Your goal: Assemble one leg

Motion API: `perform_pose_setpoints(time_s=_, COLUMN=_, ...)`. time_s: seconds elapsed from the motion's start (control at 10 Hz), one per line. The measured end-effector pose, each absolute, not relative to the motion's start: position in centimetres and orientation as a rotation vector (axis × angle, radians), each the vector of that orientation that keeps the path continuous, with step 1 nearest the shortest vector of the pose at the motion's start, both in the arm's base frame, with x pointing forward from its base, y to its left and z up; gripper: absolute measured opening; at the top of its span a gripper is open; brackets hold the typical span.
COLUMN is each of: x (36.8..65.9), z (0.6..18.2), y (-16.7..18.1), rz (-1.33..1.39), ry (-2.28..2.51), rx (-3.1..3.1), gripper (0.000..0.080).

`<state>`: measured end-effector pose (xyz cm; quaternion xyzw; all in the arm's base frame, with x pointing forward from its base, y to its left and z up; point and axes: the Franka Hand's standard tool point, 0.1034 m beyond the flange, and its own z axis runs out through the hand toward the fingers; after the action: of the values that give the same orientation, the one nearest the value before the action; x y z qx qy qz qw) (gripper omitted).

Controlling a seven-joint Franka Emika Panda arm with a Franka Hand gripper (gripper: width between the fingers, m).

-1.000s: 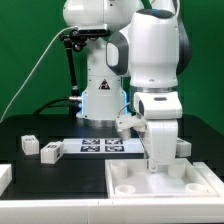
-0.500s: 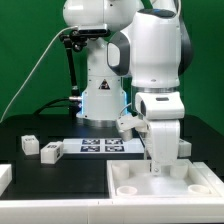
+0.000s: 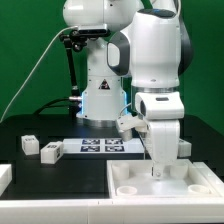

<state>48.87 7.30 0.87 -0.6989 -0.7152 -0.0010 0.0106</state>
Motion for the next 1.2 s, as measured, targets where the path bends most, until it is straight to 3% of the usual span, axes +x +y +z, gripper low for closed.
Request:
perform_pose_setpoints(time_s=0.4, x=48.8, z=1.1, y=7.4, rz=-0.005, ry=-2.22, rx=-2.196, gripper=0.0649)
perform_pose_setpoints(time_s=0.7, x=46.7, z=5.5, y=8.1, rz=-0.03, ry=-2.189, rx=-2.286, gripper=0.0649)
perform_pose_setpoints(time_s=0.9, x=46.3, z=7.1, y=8.2, rz=-0.048, ry=-2.177, rx=-2.322, gripper=0.0649)
perform_pose_setpoints(time_s=1.2, x=46.2, z=6.8, y=8.1, rz=-0.044, ry=-2.109, rx=-2.377, gripper=0.0649)
